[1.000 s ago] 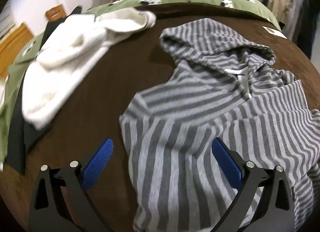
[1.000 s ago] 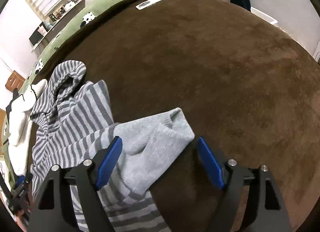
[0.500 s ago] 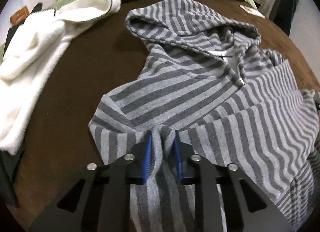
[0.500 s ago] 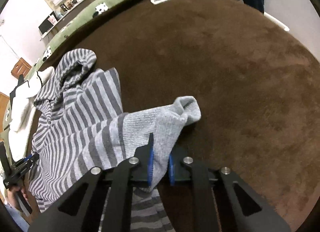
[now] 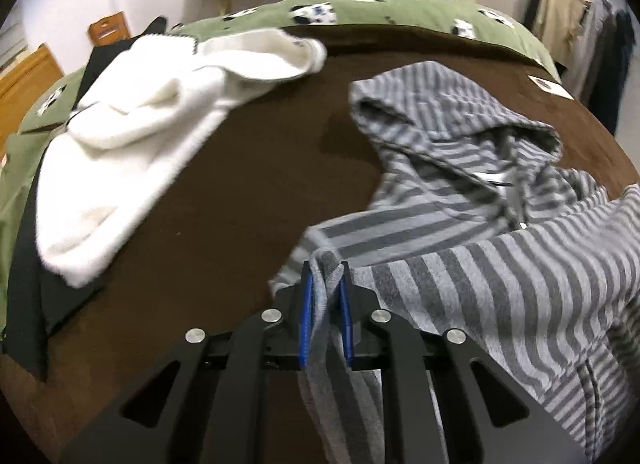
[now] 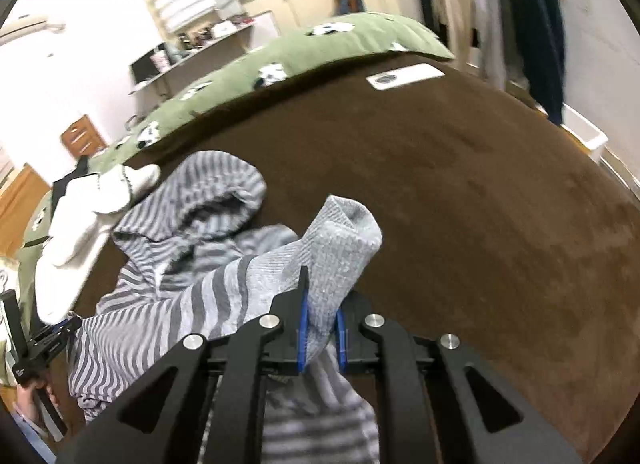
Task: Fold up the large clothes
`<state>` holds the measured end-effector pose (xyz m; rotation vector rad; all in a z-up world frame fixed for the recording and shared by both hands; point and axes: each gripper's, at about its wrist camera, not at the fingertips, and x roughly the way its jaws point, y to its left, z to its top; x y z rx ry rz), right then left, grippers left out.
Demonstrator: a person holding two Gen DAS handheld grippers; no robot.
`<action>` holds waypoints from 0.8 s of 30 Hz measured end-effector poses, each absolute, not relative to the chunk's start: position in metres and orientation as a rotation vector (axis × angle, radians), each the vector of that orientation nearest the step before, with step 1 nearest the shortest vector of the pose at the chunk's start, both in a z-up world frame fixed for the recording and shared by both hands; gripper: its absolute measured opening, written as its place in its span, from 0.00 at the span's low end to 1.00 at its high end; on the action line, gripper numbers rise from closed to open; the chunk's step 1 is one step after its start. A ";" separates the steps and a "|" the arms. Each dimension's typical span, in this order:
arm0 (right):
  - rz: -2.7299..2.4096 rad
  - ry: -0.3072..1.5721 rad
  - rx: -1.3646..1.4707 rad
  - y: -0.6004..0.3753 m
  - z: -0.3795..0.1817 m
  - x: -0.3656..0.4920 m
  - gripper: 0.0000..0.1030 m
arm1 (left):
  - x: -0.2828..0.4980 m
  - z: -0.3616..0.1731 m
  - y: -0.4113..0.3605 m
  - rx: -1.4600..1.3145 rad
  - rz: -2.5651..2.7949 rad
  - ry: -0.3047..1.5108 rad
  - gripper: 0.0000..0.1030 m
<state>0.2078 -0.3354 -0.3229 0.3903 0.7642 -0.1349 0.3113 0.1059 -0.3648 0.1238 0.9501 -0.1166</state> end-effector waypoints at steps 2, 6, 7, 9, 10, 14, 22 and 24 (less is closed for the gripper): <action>-0.091 0.759 0.404 -0.331 -0.330 0.218 0.12 | 0.315 -0.368 0.113 0.119 -0.100 0.960 0.15; -0.076 0.896 0.435 -0.328 -0.374 0.234 0.28 | 0.326 -0.386 0.126 0.106 -0.105 1.063 0.26; -0.085 0.933 0.456 -0.330 -0.385 0.233 0.44 | 0.329 -0.391 0.130 0.092 -0.112 1.091 0.33; -0.127 0.978 0.494 -0.336 -0.401 0.223 0.58 | 0.331 -0.395 0.134 0.070 -0.111 1.103 0.42; -0.135 0.969 0.512 -0.338 -0.403 0.218 0.62 | 0.331 -0.393 0.137 0.048 -0.115 1.101 0.45; -0.183 0.925 0.567 -0.351 -0.398 0.196 0.75 | 0.320 -0.373 0.148 -0.051 -0.130 1.046 0.52; -0.163 0.851 0.625 -0.347 -0.374 0.195 0.75 | 0.280 -0.352 0.131 -0.131 -0.177 1.107 0.58; -0.128 0.856 0.549 -0.331 -0.363 0.199 0.75 | 0.271 -0.357 0.124 -0.141 -0.187 1.140 0.58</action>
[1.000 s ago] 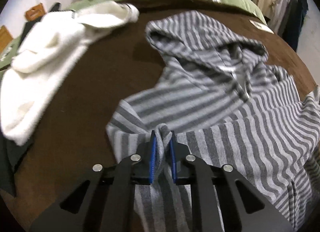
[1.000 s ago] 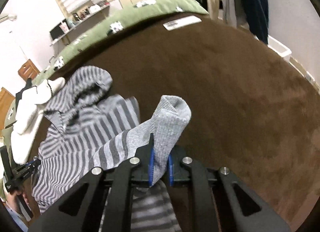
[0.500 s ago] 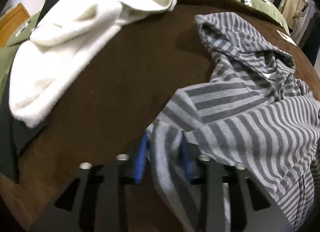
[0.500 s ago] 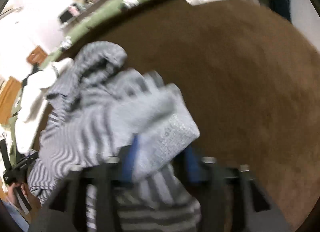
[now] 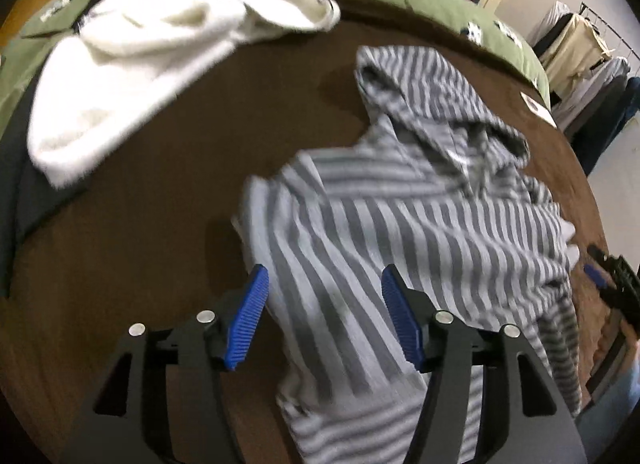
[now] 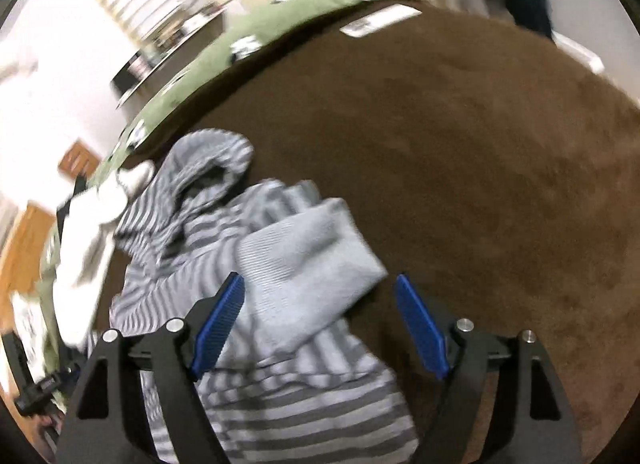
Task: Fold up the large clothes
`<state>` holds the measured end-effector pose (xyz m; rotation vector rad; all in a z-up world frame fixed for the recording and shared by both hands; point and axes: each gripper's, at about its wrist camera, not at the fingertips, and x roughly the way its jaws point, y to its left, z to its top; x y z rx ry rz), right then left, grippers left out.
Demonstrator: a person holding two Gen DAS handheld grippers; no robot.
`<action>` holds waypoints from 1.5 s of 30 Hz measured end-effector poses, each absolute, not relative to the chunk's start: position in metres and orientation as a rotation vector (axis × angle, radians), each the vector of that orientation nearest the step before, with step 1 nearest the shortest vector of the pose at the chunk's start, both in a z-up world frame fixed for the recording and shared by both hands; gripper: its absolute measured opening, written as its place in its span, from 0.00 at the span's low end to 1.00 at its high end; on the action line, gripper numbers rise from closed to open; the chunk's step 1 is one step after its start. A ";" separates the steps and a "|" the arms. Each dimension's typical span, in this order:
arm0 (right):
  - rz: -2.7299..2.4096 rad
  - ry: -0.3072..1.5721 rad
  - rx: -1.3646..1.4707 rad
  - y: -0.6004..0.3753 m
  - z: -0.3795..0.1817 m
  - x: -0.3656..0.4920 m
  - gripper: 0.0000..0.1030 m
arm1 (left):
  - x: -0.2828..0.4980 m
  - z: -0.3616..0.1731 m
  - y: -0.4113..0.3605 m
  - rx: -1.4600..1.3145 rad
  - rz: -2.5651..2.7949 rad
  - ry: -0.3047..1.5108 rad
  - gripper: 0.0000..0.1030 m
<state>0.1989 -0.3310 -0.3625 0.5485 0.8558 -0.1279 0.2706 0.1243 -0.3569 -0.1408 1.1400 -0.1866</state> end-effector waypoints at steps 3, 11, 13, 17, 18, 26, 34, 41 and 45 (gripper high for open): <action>-0.063 0.880 0.442 -0.305 -0.355 0.205 0.75 | 0.260 -0.362 0.116 -0.115 -0.178 1.164 0.56; 0.052 0.941 0.256 -0.258 -0.358 0.212 0.75 | 0.241 -0.358 0.107 -0.062 -0.151 1.196 0.54; 0.077 0.939 0.219 -0.246 -0.355 0.212 0.75 | 0.233 -0.354 0.108 -0.059 -0.152 1.201 0.54; 0.126 0.949 0.206 -0.226 -0.353 0.211 0.75 | 0.210 -0.348 0.100 -0.008 -0.164 1.207 0.54; 0.132 0.952 0.200 -0.222 -0.353 0.211 0.75 | 0.205 -0.349 0.098 -0.001 -0.167 1.203 0.55; 0.186 0.966 0.167 -0.194 -0.354 0.211 0.75 | 0.198 -0.374 0.093 0.091 -0.133 1.118 0.57; 0.210 0.976 0.130 -0.180 -0.354 0.209 0.75 | 0.196 -0.378 0.086 0.273 -0.089 0.978 0.28; 0.218 0.986 0.109 -0.171 -0.356 0.209 0.76 | 0.189 -0.365 0.109 0.260 0.001 0.926 0.24; 0.195 1.010 0.118 -0.175 -0.365 0.212 0.78 | 0.188 -0.383 0.115 0.309 -0.025 0.979 0.26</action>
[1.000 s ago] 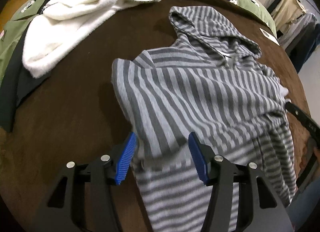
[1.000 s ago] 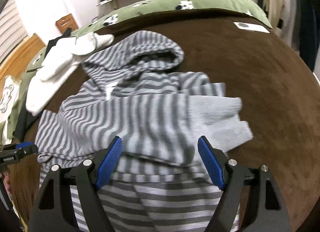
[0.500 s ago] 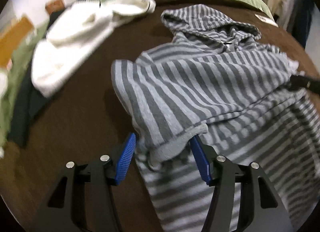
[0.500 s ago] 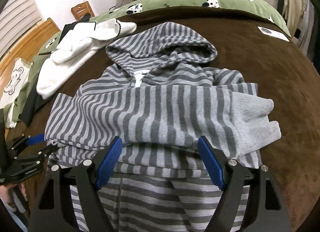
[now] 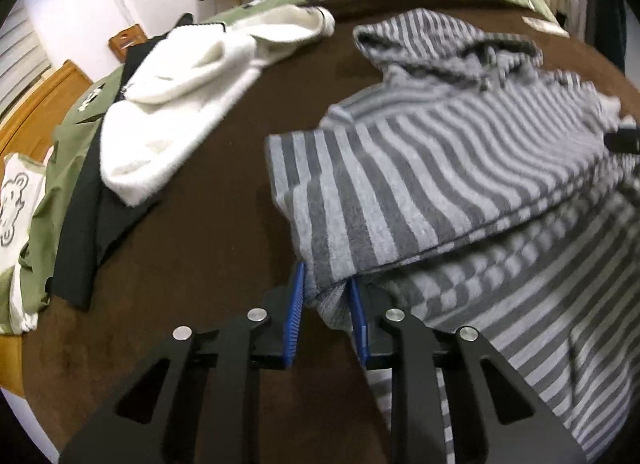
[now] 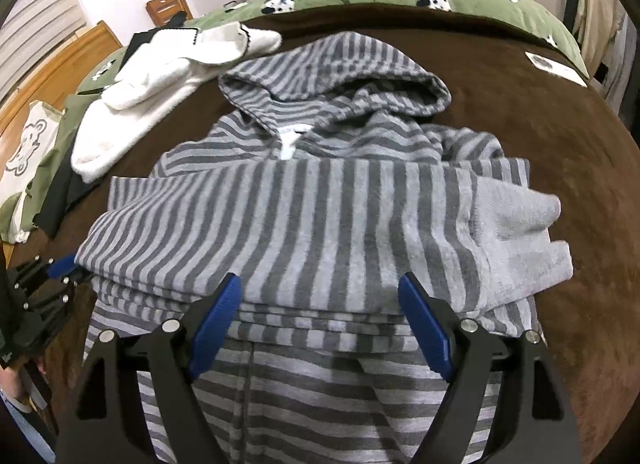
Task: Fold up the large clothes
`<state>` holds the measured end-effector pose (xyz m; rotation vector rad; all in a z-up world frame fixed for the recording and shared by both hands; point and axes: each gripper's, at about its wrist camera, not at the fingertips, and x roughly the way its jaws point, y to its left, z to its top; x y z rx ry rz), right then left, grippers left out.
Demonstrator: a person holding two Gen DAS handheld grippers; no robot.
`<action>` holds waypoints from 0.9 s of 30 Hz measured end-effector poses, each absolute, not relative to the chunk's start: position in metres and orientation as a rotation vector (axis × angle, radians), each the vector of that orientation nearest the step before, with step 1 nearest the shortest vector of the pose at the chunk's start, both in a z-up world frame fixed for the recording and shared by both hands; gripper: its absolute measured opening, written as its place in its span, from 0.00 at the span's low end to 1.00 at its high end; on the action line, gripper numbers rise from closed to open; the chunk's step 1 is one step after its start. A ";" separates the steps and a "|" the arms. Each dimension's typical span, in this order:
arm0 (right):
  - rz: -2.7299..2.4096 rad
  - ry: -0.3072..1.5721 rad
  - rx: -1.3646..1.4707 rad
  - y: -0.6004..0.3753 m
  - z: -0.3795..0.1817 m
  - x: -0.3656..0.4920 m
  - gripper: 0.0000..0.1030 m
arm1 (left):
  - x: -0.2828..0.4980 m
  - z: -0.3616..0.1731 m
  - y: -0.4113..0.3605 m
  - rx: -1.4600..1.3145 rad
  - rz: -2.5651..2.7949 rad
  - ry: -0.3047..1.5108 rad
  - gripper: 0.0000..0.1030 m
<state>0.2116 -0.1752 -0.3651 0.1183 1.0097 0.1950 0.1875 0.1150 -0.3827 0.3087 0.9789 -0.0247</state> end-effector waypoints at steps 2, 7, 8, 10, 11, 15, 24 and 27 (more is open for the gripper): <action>0.184 1.023 0.125 -0.179 -0.371 0.213 0.78 | 0.187 -0.388 0.120 0.293 -0.026 0.997 0.27; 0.169 1.051 0.139 -0.187 -0.386 0.213 0.78 | 0.185 -0.401 0.126 0.268 -0.004 0.996 0.35; 0.170 1.055 0.135 -0.186 -0.388 0.213 0.78 | 0.185 -0.401 0.127 0.263 0.002 0.994 0.36; 0.168 1.054 0.134 -0.186 -0.388 0.213 0.78 | 0.184 -0.400 0.127 0.258 0.014 0.991 0.44; 0.167 1.053 0.135 -0.186 -0.387 0.213 0.78 | 0.183 -0.400 0.129 0.253 0.022 0.990 0.48; 0.148 1.019 0.156 -0.192 -0.373 0.212 0.83 | 0.183 -0.389 0.138 0.244 0.073 0.990 0.84; 0.012 0.968 0.149 -0.228 -0.347 0.229 0.94 | 0.191 -0.321 0.142 0.168 0.026 0.870 0.94; -0.011 0.968 0.109 -0.236 -0.347 0.239 0.94 | 0.210 -0.307 0.130 0.118 -0.027 0.852 0.94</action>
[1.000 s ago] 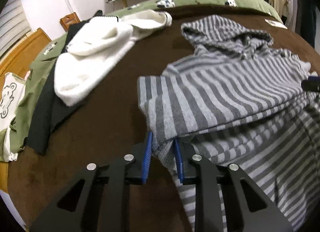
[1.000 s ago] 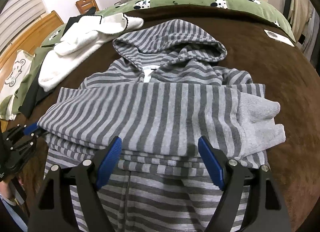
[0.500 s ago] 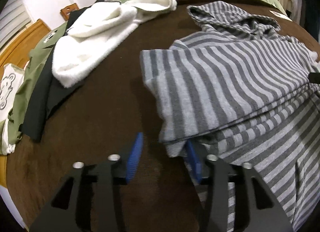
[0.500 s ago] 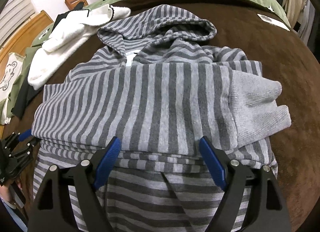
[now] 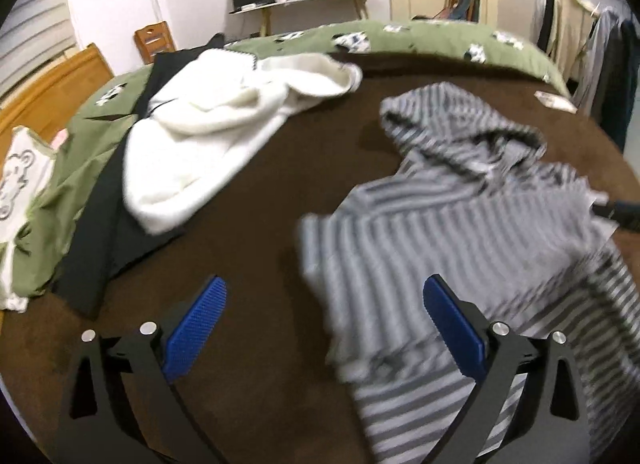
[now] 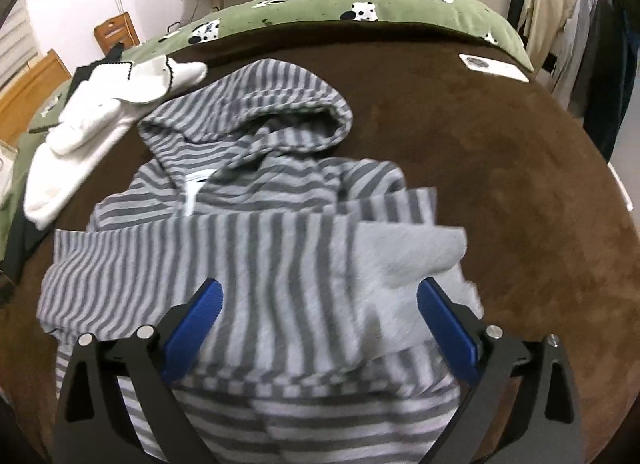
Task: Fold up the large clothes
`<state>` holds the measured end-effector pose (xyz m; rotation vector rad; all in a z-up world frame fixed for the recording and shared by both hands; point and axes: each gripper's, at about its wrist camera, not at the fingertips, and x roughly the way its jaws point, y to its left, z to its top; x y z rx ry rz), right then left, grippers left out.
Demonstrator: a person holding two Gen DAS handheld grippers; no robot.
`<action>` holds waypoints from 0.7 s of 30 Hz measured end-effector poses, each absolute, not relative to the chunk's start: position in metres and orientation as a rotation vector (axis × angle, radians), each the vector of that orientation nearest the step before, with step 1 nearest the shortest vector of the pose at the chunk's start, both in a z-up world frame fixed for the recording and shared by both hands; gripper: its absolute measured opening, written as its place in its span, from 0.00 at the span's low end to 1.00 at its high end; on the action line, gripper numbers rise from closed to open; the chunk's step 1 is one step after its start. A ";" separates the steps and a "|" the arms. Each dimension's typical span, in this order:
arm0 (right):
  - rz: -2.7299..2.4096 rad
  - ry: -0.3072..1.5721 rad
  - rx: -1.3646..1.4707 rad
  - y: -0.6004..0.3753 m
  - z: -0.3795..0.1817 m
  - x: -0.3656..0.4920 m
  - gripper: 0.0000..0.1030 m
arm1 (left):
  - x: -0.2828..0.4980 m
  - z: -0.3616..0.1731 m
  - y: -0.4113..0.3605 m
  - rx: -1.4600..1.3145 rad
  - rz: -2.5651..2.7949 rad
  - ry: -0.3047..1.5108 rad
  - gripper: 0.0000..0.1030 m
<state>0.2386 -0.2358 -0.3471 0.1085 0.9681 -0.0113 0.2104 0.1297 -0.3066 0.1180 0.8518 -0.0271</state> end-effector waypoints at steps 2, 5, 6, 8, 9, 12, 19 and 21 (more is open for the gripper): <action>-0.021 0.969 0.078 -0.239 -0.349 0.244 0.94 | 0.224 -0.305 0.120 0.078 -0.061 0.843 0.94; -0.027 0.976 0.034 -0.242 -0.357 0.250 0.94 | 0.240 -0.316 0.105 0.048 -0.107 0.856 0.94; -0.035 0.978 0.022 -0.244 -0.361 0.252 0.94 | 0.246 -0.324 0.099 0.046 -0.116 0.855 0.94; -0.046 0.989 0.017 -0.249 -0.370 0.256 0.94 | 0.253 -0.337 0.096 0.021 -0.125 0.856 0.94; -0.050 0.995 0.015 -0.251 -0.374 0.257 0.94 | 0.257 -0.347 0.097 -0.007 -0.130 0.862 0.94; -0.055 1.018 0.014 -0.258 -0.390 0.260 0.94 | 0.268 -0.375 0.102 -0.032 -0.127 0.931 0.94; -0.058 1.051 0.018 -0.265 -0.415 0.265 0.95 | 0.270 -0.418 0.118 0.023 -0.148 1.053 0.94; -0.060 1.058 0.023 -0.265 -0.417 0.266 0.95 | 0.270 -0.421 0.120 0.028 -0.160 1.060 0.95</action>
